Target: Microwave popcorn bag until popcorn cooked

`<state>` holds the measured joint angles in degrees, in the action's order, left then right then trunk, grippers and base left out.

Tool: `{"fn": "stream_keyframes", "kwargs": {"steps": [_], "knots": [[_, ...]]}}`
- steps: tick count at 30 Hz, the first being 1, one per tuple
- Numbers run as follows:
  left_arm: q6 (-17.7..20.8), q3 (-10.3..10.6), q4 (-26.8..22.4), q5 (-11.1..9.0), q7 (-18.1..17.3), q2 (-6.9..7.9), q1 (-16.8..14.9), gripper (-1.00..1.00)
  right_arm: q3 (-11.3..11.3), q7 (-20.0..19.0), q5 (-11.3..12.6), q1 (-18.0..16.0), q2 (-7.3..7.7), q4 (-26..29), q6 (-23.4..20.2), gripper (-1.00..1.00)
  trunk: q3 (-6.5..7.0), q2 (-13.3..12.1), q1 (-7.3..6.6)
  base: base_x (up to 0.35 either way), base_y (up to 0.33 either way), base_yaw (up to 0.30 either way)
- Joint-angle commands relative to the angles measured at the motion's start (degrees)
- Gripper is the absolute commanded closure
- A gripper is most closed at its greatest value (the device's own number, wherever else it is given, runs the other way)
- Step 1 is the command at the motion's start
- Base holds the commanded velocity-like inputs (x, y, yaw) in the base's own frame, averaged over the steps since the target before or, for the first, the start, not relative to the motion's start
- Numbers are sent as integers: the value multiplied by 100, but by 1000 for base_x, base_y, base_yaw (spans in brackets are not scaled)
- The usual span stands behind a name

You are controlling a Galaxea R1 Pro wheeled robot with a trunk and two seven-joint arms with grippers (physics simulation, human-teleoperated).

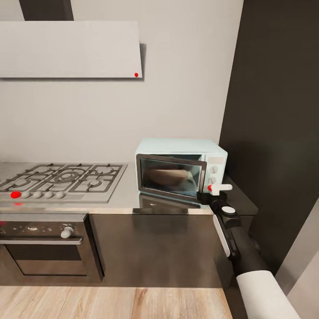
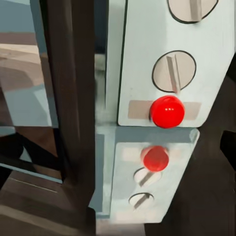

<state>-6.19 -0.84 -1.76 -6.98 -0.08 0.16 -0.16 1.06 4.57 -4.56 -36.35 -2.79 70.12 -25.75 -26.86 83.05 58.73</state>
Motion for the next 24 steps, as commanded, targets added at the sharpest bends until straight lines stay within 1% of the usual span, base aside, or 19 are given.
{"fn": "stream_keyframes", "kwargs": {"steps": [1,5,6,7,9,10,11,12,13,14,16,17,18,19,20,21,22,24], "knots": [[-14,-3,1,-40,-1,-2,-2,-100,8,9,-49,-3,3,8,-49,-100,-6,3,0,0,0,0],[-14,-3,1,-40,-1,1,-2,-100,14,-34,-39,-3,33,18,-74,-100,-6,3,0,0,0,0],[-14,-3,1,-40,-1,1,-2,-100,21,-95,-29,-3,40,23,-77,-100,-6,3,0,0,0,0],[-15,-3,1,-40,-1,1,-2,-100,29,-173,-25,-3,49,25,-84,-100,-6,3,0,0,0,0],[-18,-3,1,-40,-1,1,-2,-100,48,-520,-27,12,110,21,-201,-100,-6,3,0,0,0,0],[-16,-3,1,-40,-1,1,-2,-100,54,-849,-60,60,197,20,-357,-100,-6,3,0,0,0,0],[-15,-3,1,-40,-1,1,-2,-100,57,-1132,-146,85,314,18,-484,-100,-6,3,0,0,0,0],[-14,-3,1,-40,-1,1,-2,-100,59,-1312,-238,98,442,14,-561,-100,-6,3,0,0,0,0],[-14,-3,1,-40,-1,1,-2,-100,59,-1378,-279,102,536,10,-590,-100,-6,3,0,0,0,0],[-14,-3,1,-40,-1,1,-2,-100,52,-1424,-315,107,670,0,-617,-100,-6,3,0,0,0,0],[-14,-3,1,-40,-1,1,-2,-100,20,-1434,-337,109,817,-61,-637,-100,-6,3,0,0,0,0],[-14,-3,1,-40,-1,0,-2,-100,-34,-1429,-347,110,931,-132,-637,-100,-6,3,0,0,0,0],[-14,-3,1,-40,-1,-2,-2,-100,-131,-1422,-349,110,1012,-163,-632,-100,-6,3,0,0,0,0],[-14,-3,1,-40,-1,-5,-2,-100,-361,-1415,-355,111,1115,-190,-609,-100,-6,3,0,0,0,0],[-14,-3,1,-40,-1,-4,-2,-100,-552,-1409,-358,111,1153,-195,-595,-100,-6,3,0,0,0,0],[-14,-3,1,-40,-1,-5,-2,-100,-772,-1411,-354,111,1180,-187,-587,-100,-6,3,0,0,0,0],[-14,-3,1,-40,-1,-6,-2,-100,-1148,-1421,-350,111,1181,-152,-575,-100,-6,3,0,0,0,0],[-14,-3,1,-40,-1,-7,-2,-100,-1561,-1441,-339,111,1165,-112,-561,-100,-6,3,0,0,0,0]]}}
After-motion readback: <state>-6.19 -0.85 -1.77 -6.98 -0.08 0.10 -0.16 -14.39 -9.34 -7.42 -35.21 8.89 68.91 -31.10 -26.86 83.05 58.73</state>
